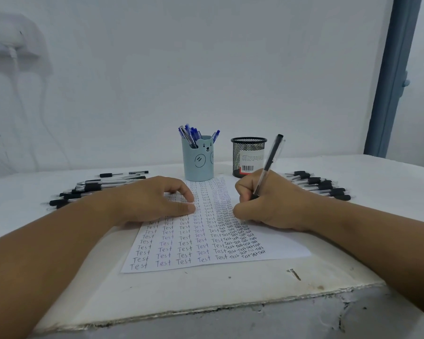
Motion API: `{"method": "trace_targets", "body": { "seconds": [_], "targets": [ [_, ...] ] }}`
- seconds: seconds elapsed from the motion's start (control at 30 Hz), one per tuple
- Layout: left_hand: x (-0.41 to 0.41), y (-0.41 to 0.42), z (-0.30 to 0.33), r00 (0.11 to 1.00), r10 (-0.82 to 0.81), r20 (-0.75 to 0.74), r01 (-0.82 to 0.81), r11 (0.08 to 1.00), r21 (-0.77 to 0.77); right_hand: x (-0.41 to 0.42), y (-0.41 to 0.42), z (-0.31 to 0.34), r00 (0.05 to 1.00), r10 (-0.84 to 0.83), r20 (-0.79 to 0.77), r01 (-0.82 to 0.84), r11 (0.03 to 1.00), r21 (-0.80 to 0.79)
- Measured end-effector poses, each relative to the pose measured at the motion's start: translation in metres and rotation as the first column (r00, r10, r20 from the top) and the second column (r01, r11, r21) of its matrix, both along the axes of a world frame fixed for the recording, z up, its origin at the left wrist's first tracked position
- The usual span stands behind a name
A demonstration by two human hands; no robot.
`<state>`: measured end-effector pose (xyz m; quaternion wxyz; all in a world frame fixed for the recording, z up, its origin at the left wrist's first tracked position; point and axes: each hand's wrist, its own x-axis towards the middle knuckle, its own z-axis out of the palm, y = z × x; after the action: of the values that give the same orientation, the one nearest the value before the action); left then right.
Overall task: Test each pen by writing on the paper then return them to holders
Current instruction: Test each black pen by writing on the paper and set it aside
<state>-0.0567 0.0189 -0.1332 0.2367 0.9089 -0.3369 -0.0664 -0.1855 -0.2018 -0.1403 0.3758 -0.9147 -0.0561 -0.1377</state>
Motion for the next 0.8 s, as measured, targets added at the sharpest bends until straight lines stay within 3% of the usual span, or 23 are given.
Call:
{"method": "trace_targets", "body": {
  "seconds": [0.8],
  "targets": [
    [0.0006, 0.0011, -0.0009, 1.000, -0.016, 0.015, 0.015, 1.000, 0.012, 0.0041, -0.0027, -0.0023, 0.999, -0.006, 0.033, 0.007, 1.000, -0.025]
  ]
}}
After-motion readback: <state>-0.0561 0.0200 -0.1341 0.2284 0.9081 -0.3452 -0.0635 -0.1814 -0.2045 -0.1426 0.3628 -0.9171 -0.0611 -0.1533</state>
